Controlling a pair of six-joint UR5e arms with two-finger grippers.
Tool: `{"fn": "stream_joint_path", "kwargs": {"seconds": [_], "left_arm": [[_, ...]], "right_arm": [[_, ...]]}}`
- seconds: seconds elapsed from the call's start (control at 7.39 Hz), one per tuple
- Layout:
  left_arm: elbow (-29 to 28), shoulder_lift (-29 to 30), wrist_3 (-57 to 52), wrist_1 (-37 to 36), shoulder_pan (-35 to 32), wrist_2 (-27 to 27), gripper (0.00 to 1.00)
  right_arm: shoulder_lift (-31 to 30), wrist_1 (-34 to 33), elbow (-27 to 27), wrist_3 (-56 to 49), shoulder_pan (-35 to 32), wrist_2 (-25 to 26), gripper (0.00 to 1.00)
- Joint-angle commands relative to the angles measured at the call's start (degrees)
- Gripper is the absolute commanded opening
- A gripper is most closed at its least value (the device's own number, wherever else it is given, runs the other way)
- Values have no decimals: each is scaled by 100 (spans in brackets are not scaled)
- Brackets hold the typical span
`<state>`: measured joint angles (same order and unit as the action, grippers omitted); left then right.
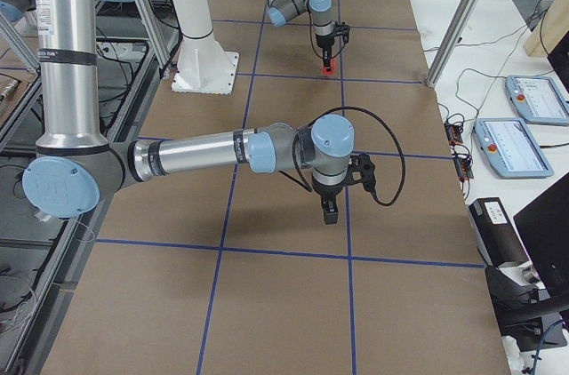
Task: Form red blocks into L shape at center
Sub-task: 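Grasp the red cube with the left gripper and carry it to the center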
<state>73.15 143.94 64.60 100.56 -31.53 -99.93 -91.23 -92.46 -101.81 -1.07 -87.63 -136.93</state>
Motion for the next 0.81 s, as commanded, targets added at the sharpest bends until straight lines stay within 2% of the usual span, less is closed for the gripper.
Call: {"fn": "stream_joint_path", "kwargs": {"seconds": [0.0,0.68], "left_arm": [[-38,11,9,34,33,0,0],[-108,29,307,52,147,0,0]], "right_arm": [[0,0,-5,-7,0,9,99],[-9,0,12,-7,0,9,99]]}}
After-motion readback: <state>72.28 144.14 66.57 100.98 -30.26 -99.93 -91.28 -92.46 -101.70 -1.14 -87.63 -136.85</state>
